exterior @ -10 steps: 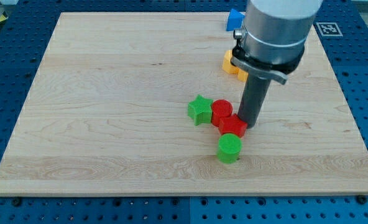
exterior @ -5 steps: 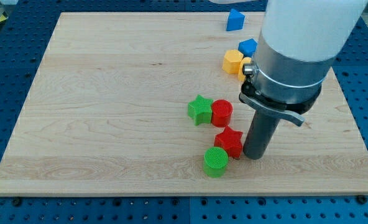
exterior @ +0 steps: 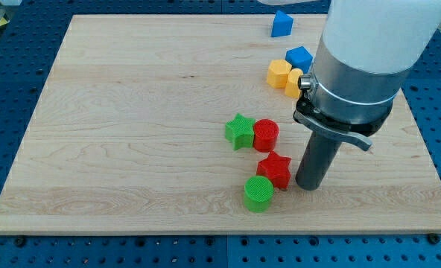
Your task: Separate the red star and the red circle
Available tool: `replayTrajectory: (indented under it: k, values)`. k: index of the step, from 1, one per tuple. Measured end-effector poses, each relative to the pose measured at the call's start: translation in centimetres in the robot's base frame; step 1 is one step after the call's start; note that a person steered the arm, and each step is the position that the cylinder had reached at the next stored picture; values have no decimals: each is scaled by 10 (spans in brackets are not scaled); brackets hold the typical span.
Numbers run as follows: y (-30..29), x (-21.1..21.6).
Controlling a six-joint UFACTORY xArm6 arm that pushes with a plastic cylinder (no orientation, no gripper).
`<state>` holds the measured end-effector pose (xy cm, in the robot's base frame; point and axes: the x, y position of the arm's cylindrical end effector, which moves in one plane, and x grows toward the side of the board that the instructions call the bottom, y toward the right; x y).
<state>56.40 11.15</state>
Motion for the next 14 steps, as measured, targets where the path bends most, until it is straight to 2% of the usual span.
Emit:
replayTrajectory:
  k: [12, 14]
  values:
    - [-25, -7]
    - [-25, -28]
